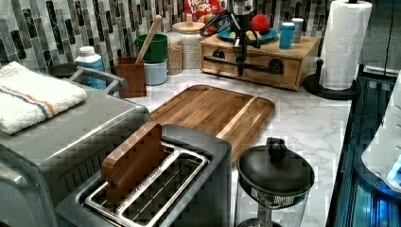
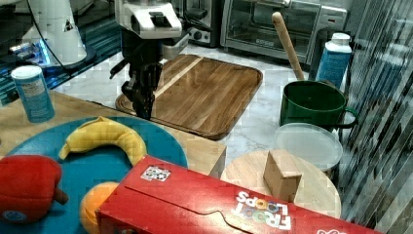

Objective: Close the drawer.

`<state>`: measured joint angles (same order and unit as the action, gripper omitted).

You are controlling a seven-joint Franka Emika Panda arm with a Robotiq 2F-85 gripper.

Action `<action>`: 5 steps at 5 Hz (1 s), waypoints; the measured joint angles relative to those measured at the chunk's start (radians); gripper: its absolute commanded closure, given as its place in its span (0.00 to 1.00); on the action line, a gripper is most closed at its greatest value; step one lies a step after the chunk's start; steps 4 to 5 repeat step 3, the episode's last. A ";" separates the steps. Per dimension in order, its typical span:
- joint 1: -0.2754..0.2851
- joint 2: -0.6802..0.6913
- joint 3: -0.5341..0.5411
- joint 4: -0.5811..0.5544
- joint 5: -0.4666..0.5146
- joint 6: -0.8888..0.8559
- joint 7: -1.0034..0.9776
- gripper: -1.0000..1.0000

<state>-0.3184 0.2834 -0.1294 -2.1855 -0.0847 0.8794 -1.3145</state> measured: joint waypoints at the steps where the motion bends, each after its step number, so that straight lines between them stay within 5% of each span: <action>1: 0.000 0.000 0.001 0.000 -0.003 -0.002 -0.008 1.00; 5: 0.000 0.000 0.001 0.000 -0.003 -0.001 -0.012 1.00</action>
